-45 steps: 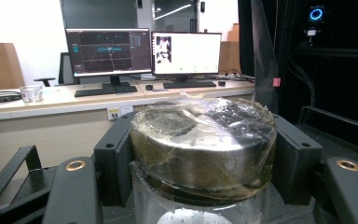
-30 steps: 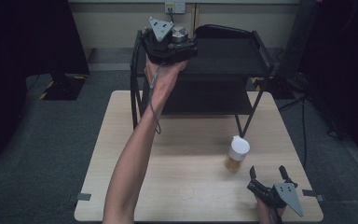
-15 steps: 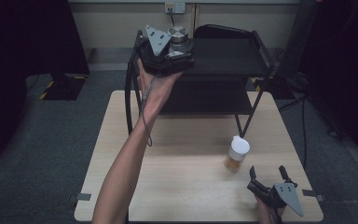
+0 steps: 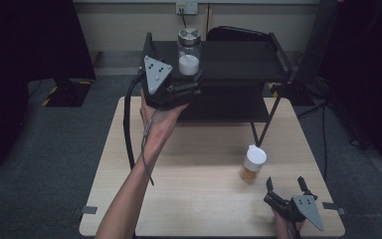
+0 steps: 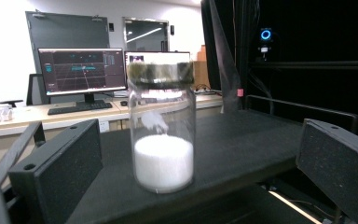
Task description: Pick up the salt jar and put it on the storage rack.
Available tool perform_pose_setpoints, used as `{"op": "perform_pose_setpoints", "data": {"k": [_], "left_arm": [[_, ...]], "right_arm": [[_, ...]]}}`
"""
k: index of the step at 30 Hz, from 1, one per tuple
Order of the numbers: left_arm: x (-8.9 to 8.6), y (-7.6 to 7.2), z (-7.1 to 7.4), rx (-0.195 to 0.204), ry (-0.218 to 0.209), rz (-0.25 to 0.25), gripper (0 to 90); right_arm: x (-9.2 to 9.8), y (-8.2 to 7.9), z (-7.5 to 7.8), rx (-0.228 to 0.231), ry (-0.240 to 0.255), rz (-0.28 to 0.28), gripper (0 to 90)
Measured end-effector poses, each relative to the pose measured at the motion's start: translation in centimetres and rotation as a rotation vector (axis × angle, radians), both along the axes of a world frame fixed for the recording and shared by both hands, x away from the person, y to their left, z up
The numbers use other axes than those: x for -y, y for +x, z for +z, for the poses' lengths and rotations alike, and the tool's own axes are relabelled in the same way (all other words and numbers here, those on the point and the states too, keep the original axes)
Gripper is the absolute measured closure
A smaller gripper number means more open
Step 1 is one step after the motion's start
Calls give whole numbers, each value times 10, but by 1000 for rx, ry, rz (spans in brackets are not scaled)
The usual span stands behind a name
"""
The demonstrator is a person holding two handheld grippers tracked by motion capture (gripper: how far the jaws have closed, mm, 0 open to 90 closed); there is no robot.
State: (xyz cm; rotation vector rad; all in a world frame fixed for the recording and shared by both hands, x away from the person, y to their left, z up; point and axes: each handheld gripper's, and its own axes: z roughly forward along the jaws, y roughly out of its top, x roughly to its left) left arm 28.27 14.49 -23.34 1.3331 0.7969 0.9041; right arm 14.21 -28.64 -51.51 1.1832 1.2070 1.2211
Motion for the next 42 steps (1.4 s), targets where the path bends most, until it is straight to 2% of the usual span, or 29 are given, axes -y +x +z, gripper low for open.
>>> {"op": "perform_pose_setpoints", "data": {"k": [4, 9, 11, 15, 18, 21, 26, 31, 34, 35, 37, 42], "left_arm": [[-3, -11, -12, 11, 13, -18, 0], [-11, -28, -31, 11, 3, -61, 0], [-10, -37, -35, 4, 3, -42, 0], [-16, -50, -47, 3, -24, -59, 0], [-14, -62, -58, 17, -7, -32, 1], [-17, -69, -69, -7, -8, -40, 1], [-17, -87, -97, 8, 9, 8, 1], [-22, -96, -127, -9, 2, 22, 1], [-28, -98, -144, -39, -36, -18, 0], [-30, -98, -148, -49, -35, -31, 0], [-28, -100, -161, -40, -22, -29, 1], [-25, -108, -190, -28, 60, -22, 6]], "right_arm": [[0, 0, 0, 0, 0, -2, 0], [-1, 0, 0, 0, 0, -6, 0], [-1, 0, 0, 0, 0, -6, 0], [-3, 0, 0, 0, 0, -15, 0], [-3, 0, 0, 1, 0, -15, 0], [-2, 0, 0, 1, -1, -12, 0], [-3, 0, 0, 0, 0, -13, 0], [-3, 0, 0, 0, 0, -16, 0], [-4, 0, 0, 1, 0, -20, 0], [-4, 0, 0, 1, -1, -19, 0], [-4, 0, 0, 1, -1, -18, 0], [-3, 0, 0, 1, -1, -15, 0]]}}
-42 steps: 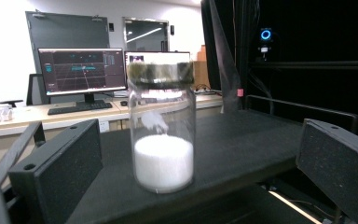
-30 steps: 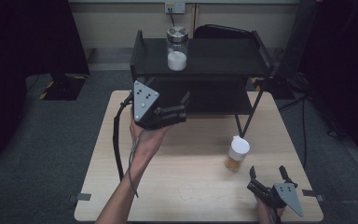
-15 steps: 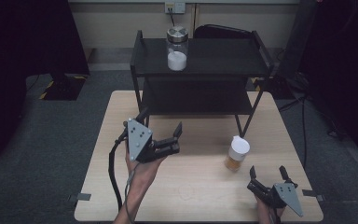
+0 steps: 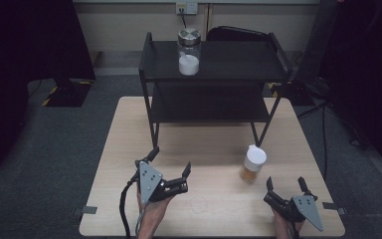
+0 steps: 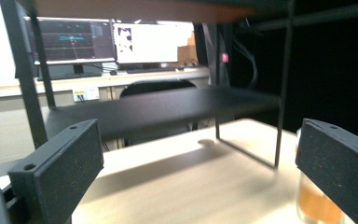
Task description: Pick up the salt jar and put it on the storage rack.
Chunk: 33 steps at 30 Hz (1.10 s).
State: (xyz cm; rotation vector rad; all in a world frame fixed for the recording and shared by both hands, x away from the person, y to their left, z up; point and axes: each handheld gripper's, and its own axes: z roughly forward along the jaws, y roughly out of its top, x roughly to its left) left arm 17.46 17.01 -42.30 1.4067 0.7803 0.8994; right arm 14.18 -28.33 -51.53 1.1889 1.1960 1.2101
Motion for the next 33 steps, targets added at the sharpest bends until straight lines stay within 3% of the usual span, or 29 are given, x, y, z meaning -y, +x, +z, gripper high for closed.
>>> {"op": "perform_pose_setpoints", "data": {"k": [5, 8, 13, 21, 27, 30, 33], "left_arm": [[-1, -6, -38, 35, 25, 13, 17], [-2, -6, -51, 13, 43, 3, 24], [-4, -11, -68, -12, 25, 2, 17], [-10, -13, -82, -57, -31, 4, 10], [-8, -13, -87, -45, -11, 0, 10], [-10, -12, -89, -47, -28, -5, 12], [-12, -10, -89, -46, -19, -6, 13]], "right_arm": [[0, 0, 0, 0, 0, 2, 0], [0, 0, 0, -1, 1, 0, 0], [-1, 0, 0, -1, 0, -2, 0], [-1, 0, 0, 0, 1, -2, 0], [0, 0, 0, -1, 2, -1, 0], [0, 0, 0, -1, 3, 0, 0], [0, 0, 0, 0, 2, 3, 0]]}}
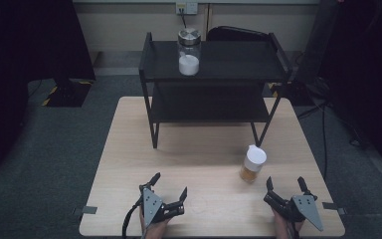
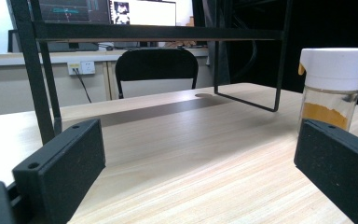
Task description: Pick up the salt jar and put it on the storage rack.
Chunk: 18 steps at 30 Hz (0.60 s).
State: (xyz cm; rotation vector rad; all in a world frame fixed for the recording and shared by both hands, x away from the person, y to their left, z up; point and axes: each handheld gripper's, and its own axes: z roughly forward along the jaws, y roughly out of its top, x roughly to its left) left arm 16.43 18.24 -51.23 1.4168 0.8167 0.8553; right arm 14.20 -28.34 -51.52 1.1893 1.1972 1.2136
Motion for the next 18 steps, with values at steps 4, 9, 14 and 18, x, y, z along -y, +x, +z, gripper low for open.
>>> {"op": "perform_pose_setpoints", "data": {"k": [4, 9, 14, 18], "left_arm": [[-4, 1, -3, -8, -33, 3, 11], [-3, -1, -4, 3, -33, 12, 7], [-2, -2, -4, 2, -33, 20, 3], [-1, -2, -4, 3, -34, 24, 11]], "right_arm": [[0, 0, 0, 1, -1, 0, 0], [0, 0, 0, 0, -1, 0, 0], [-1, 0, 0, 1, -1, -4, 0], [-1, 0, 0, 0, -1, -6, 0]]}}
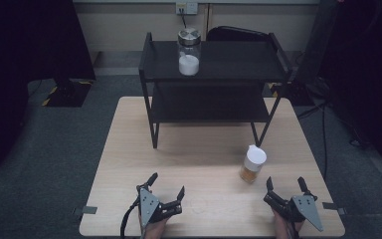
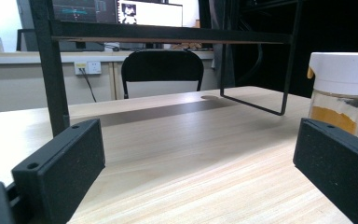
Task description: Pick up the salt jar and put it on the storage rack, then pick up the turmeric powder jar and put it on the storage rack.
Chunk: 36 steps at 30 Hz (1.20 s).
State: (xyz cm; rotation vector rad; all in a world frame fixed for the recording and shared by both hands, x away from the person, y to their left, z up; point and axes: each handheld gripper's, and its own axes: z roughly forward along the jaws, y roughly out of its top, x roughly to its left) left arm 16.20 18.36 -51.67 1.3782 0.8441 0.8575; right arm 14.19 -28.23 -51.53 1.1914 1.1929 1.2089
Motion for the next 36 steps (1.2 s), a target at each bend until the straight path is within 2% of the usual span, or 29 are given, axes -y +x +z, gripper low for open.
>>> {"op": "perform_pose_setpoints", "data": {"k": [25, 36], "left_arm": [[2, -1, 0, 0, 0, 13, 1], [3, -1, 0, -1, 1, 18, 1]], "right_arm": [[2, 0, 0, 1, 0, 14, 0], [11, 1, 2, -9, 6, 61, 0]]}}
